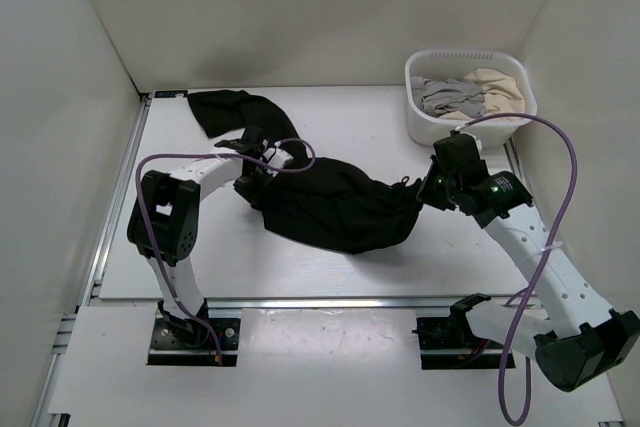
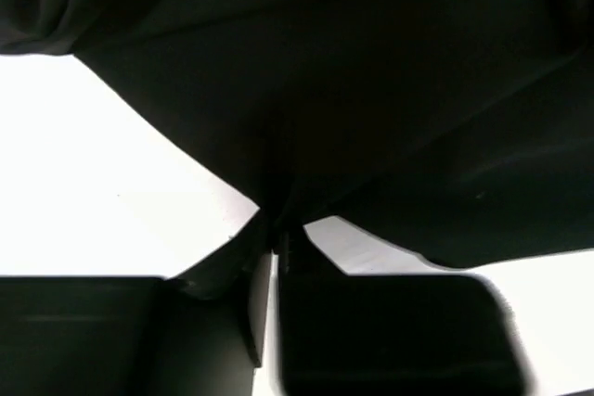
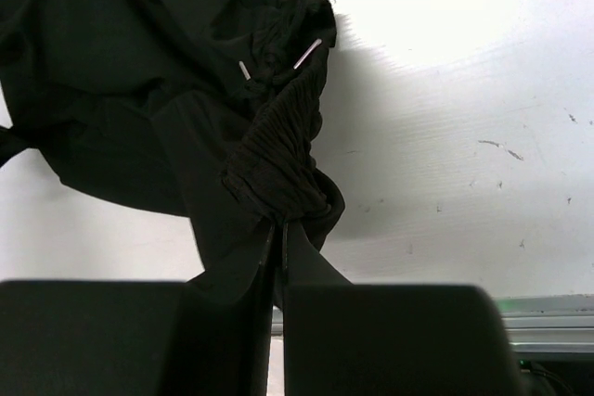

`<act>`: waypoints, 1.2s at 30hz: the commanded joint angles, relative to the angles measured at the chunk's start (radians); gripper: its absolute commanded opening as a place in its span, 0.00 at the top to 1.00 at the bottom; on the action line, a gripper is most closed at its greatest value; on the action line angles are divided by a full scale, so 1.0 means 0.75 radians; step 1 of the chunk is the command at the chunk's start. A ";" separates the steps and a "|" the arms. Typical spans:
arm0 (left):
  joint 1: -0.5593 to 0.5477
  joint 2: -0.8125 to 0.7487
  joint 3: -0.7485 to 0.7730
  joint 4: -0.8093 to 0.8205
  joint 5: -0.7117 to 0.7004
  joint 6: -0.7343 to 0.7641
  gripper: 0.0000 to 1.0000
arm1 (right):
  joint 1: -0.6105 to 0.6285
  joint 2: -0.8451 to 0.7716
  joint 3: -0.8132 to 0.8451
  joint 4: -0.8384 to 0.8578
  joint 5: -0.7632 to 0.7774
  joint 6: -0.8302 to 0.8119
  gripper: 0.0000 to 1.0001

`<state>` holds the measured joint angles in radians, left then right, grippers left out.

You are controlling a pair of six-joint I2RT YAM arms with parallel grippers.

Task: Fold and stack the trousers
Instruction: Flatten the trousers out

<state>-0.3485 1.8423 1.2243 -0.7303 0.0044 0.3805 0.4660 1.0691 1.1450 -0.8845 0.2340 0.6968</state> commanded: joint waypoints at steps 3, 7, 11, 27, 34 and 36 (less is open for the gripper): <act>0.057 -0.047 0.051 0.053 0.153 -0.033 0.86 | -0.004 -0.057 -0.027 0.028 0.091 0.014 1.00; 0.117 -0.269 0.152 -0.083 0.172 0.092 0.86 | -0.004 -0.086 -0.027 -0.056 0.230 0.014 1.00; 0.180 -0.452 0.351 -0.363 0.046 0.286 0.86 | -0.004 -0.165 -0.011 -0.125 0.432 0.083 1.00; 0.350 -0.001 0.949 -0.491 0.027 0.467 0.80 | -0.004 -0.215 -0.293 0.028 0.373 0.276 1.00; 0.368 0.545 1.452 -0.538 -0.253 0.170 0.00 | -0.016 -0.110 -0.246 0.063 0.361 0.251 1.00; 0.413 0.404 1.273 -0.442 -0.221 0.170 0.00 | -0.016 -0.110 -0.246 0.063 0.361 0.251 1.00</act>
<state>-0.0853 2.4104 2.2303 -1.0737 -0.1169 0.5694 0.4629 0.9962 0.9199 -0.8738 0.4870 0.8825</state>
